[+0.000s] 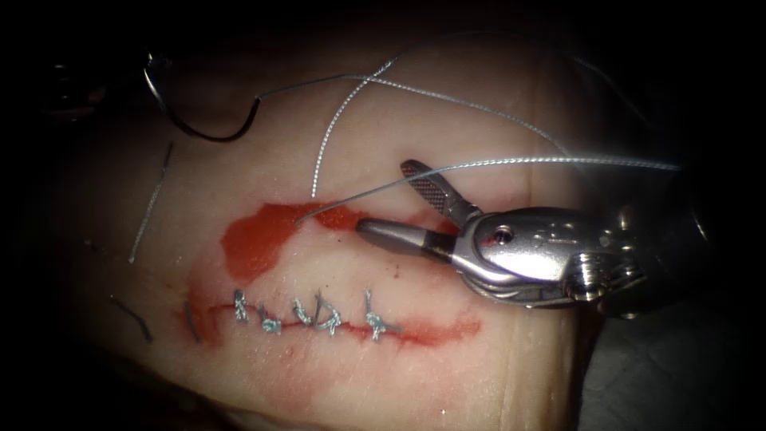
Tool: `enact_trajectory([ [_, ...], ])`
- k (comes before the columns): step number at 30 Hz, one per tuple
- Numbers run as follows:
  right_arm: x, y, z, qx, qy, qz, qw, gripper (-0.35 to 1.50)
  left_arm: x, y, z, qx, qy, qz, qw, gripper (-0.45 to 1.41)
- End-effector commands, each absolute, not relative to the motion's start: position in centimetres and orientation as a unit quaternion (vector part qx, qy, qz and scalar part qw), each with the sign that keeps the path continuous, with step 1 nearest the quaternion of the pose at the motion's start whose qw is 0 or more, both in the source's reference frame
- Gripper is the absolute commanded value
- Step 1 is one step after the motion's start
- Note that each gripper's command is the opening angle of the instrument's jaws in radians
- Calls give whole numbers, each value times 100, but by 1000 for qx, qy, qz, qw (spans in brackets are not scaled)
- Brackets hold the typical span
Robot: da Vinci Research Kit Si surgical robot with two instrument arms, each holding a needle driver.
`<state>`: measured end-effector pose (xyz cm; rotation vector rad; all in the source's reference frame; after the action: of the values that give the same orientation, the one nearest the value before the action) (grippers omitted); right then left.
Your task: Wound Closure
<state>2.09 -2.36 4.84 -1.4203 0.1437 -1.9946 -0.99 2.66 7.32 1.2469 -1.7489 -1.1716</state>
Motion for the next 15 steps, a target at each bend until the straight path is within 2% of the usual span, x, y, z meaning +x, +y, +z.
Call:
enact_trajectory([
  [1,224,-238,492,-535,60,-772,337,104,-104,268,737,479,-673,-450,341,-45],
  [4,231,-237,499,-512,68,-793,323,96,-104,268,737,479,-673,-450,341,-45],
  [15,259,-249,549,-459,114,-839,270,91,-104,268,737,479,-673,-450,341,-45],
])
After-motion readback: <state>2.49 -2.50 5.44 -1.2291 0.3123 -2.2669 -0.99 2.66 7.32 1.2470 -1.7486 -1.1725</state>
